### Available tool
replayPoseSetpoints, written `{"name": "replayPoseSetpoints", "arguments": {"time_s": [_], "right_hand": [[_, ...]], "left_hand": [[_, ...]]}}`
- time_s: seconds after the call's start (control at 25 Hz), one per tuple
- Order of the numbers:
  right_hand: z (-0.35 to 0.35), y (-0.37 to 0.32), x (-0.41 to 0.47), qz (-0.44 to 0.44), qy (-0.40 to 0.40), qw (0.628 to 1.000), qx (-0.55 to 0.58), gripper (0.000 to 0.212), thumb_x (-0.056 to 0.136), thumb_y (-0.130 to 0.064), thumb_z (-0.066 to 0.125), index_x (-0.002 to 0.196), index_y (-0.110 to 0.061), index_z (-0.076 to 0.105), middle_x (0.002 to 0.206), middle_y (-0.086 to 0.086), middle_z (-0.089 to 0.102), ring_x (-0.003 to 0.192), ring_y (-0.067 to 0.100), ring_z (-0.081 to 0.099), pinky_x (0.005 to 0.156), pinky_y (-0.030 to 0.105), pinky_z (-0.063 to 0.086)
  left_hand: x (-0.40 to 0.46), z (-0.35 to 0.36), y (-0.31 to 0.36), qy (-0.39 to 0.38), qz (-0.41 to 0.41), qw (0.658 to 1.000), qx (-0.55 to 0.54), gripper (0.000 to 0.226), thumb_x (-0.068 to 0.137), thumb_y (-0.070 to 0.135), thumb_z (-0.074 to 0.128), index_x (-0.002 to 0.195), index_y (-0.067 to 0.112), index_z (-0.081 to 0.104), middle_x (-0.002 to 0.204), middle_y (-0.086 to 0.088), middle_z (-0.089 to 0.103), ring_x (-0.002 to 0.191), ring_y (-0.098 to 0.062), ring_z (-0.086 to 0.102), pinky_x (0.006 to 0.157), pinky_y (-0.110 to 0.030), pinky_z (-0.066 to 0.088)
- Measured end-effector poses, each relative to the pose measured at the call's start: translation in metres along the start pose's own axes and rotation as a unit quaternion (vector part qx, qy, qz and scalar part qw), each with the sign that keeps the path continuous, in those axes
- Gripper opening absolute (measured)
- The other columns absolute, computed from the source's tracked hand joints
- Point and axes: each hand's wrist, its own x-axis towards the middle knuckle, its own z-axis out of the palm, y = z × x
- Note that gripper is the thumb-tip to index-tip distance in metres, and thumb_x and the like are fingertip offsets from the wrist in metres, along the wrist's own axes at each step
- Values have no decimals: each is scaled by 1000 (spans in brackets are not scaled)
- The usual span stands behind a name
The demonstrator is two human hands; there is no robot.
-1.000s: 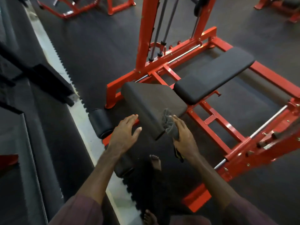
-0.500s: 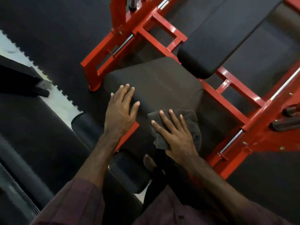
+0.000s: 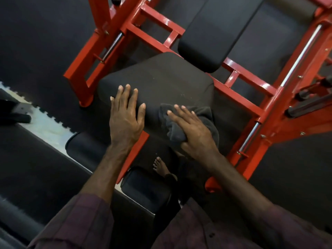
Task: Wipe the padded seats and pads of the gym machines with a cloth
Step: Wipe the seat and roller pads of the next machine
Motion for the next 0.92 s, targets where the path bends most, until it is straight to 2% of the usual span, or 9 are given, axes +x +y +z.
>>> {"name": "replayPoseSetpoints", "arguments": {"time_s": [0.08,0.24,0.32,0.4,0.52,0.56,0.68,0.76,0.92], "right_hand": [[6,-3,-22,32,26,999,29,94,70,-4,70,159,-20,44,171,2,30,161,19,17,128,53,21],[5,-9,3,-30,3,999,43,97,67,4,72,158,-20,46,170,3,32,161,21,20,130,49,20],[-5,-1,23,57,-6,993,98,92,70,10,64,156,-18,47,168,5,36,159,20,24,131,41,18],[-11,3,5,113,41,986,111,86,72,8,58,154,-17,50,165,5,40,157,19,28,130,39,18],[-6,-5,-23,19,-7,996,91,84,69,-9,49,153,-14,52,165,5,42,158,19,27,132,38,14],[-9,-3,-13,2,-15,995,98,83,70,-7,50,153,-15,52,165,6,42,158,18,27,132,35,13],[-19,11,18,122,26,982,142,84,74,11,59,152,-17,53,162,5,45,156,18,32,131,35,17],[-19,9,4,157,62,977,130,85,69,8,58,150,-14,55,161,7,47,155,21,34,131,34,16],[-10,18,-6,54,6,992,116,88,66,2,58,152,-15,53,163,6,44,157,21,30,131,39,15]], "left_hand": [[0,-2,-1,0,-3,1000,-2,53,112,39,48,155,9,50,167,-14,39,159,-30,27,126,-58,27],[0,1,-1,7,3,1000,-8,53,111,39,48,154,8,51,166,-15,40,159,-30,27,126,-59,26],[-1,4,-3,15,0,1000,-4,53,111,39,48,154,9,51,166,-15,40,159,-30,27,127,-58,25],[-1,3,-1,19,-3,1000,1,53,111,39,47,153,8,52,165,-16,41,159,-31,28,127,-59,25],[0,3,6,21,-14,1000,5,52,110,36,46,152,6,52,165,-17,41,158,-34,28,126,-61,24],[1,3,8,18,-18,1000,5,53,110,36,46,153,6,52,165,-17,40,159,-34,27,126,-61,24],[2,2,12,-1,-27,1000,7,54,109,36,47,153,6,51,165,-17,40,159,-34,26,128,-61,19],[9,0,17,-16,-9,1000,4,54,108,37,49,150,5,54,163,-16,44,158,-33,28,128,-62,17],[23,7,31,-40,10,999,9,52,107,38,52,147,4,58,159,-16,50,156,-30,36,129,-62,14]]}}
